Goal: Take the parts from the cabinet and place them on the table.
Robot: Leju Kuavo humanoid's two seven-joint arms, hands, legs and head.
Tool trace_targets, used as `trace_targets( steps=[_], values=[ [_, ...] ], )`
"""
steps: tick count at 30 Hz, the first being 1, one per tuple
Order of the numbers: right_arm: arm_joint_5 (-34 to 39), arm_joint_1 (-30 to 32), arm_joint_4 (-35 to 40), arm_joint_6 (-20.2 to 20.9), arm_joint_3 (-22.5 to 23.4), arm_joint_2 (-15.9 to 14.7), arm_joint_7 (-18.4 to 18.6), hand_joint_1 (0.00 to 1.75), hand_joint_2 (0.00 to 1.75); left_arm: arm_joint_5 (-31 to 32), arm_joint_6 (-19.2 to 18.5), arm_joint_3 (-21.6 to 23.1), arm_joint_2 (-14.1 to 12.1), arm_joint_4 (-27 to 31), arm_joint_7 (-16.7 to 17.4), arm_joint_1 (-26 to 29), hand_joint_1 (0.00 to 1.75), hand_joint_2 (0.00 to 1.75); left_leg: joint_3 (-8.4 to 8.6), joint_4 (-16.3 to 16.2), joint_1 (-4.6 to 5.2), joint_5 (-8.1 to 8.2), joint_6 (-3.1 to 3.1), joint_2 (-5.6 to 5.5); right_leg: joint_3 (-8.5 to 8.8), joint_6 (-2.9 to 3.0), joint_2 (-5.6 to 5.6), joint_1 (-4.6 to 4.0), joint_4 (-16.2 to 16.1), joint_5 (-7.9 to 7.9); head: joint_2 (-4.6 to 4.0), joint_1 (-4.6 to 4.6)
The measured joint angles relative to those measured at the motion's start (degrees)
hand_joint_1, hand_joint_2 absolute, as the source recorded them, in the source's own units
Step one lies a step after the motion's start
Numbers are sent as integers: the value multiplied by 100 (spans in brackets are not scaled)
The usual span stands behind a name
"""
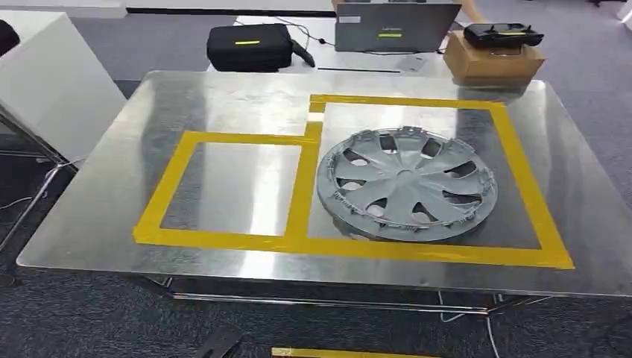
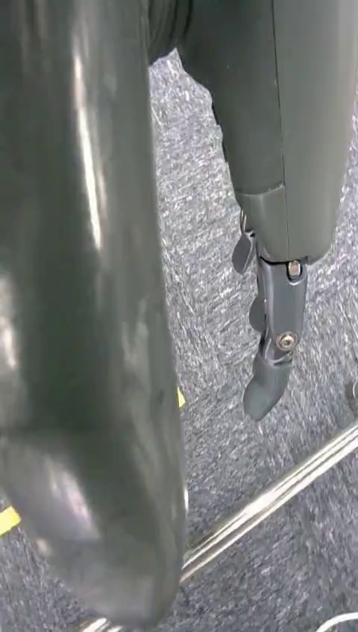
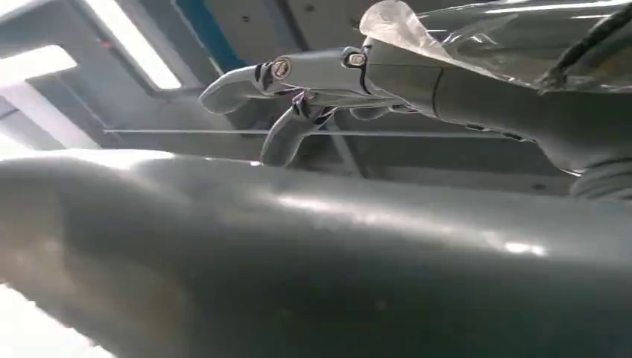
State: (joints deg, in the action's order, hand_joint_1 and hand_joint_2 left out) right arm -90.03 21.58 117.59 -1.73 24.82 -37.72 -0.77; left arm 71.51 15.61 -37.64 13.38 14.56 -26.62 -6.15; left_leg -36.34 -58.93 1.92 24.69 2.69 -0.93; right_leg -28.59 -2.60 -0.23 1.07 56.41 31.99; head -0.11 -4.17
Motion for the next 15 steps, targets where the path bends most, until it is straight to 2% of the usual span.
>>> trace_targets(
  steps=[2, 5, 6, 9, 12, 15],
  values=[
    [0, 161, 70, -209, 463, 391, -231, 0, 0, -17, 17, -37, -4, 0, -17, 11, 0, 0, 0, 0, -1, 5, -1, 0, 2, 0, -1, -1, -1, 4, 0, -2],
    [0, 214, 81, -308, 629, 562, -255, 0, 0, -17, 20, -52, -4, 0, -20, 18, 0, 0, 0, 0, 0, 7, -2, 0, 2, 0, -1, -1, -1, 6, 0, 7],
    [0, 396, 85, -515, 958, 888, -266, 0, 0, -20, 28, -109, -4, 0, -26, 33, 0, 0, 0, 0, 2, 14, -7, 0, 5, -2, 3, 0, -1, 9, 0, 2],
    [2, 458, 85, -695, 1195, 1279, -170, 0, 0, -22, 39, -133, -2, 0, -33, 37, 0, 0, 8, 0, -1, 18, -9, 8, 5, -2, 15, 0, -1, 12, 0, 2],
    [2, 559, 61, -1209, 1409, 1867, -69, 0, 0, -22, 48, -177, -2, 0, -41, 54, 0, 0, 13, 0, -2, 20, -7, 6, 12, 0, 8, 0, -2, 17, 0, 0],
    [2, 608, -13, -1638, 1692, 2426, -267, 0, 0, -20, 66, -260, -11, 0, -41, 76, 0, 0, 14, 1, -2, 25, -12, 7, 12, 6, 13, -2, -2, 21, 0, 0]
  ],
)
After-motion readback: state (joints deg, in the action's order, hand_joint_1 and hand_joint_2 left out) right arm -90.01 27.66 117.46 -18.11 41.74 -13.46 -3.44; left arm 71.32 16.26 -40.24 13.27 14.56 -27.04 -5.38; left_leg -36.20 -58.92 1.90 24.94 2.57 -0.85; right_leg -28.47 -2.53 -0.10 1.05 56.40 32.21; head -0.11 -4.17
